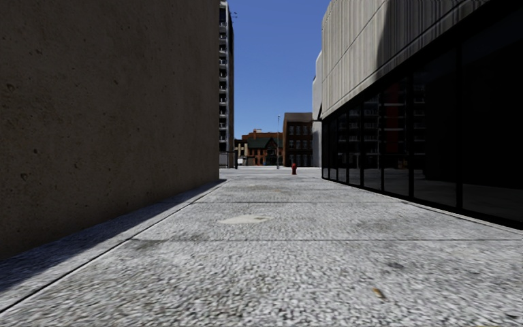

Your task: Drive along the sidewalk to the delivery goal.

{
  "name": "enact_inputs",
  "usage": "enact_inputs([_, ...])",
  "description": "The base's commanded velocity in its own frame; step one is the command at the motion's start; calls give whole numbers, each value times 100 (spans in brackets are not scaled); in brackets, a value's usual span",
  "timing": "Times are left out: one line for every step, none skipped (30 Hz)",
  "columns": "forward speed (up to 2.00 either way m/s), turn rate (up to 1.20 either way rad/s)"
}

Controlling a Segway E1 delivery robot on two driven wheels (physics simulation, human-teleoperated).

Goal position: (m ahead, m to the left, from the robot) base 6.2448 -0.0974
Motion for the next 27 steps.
enact_inputs([200, -10])
enact_inputs([200, 0])
enact_inputs([200, 0])
enact_inputs([200, 0])
enact_inputs([200, 0])
enact_inputs([200, 0])
enact_inputs([200, 0])
enact_inputs([200, 0])
enact_inputs([200, 0])
enact_inputs([200, 0])
enact_inputs([200, 0])
enact_inputs([200, 0])
enact_inputs([200, 0])
enact_inputs([200, 0])
enact_inputs([200, 0])
enact_inputs([200, 0])
enact_inputs([200, 0])
enact_inputs([200, 0])
enact_inputs([200, 0])
enact_inputs([200, 0])
enact_inputs([200, 0])
enact_inputs([200, 0])
enact_inputs([200, 0])
enact_inputs([200, 0])
enact_inputs([200, 0])
enact_inputs([200, 0])
enact_inputs([200, 0])
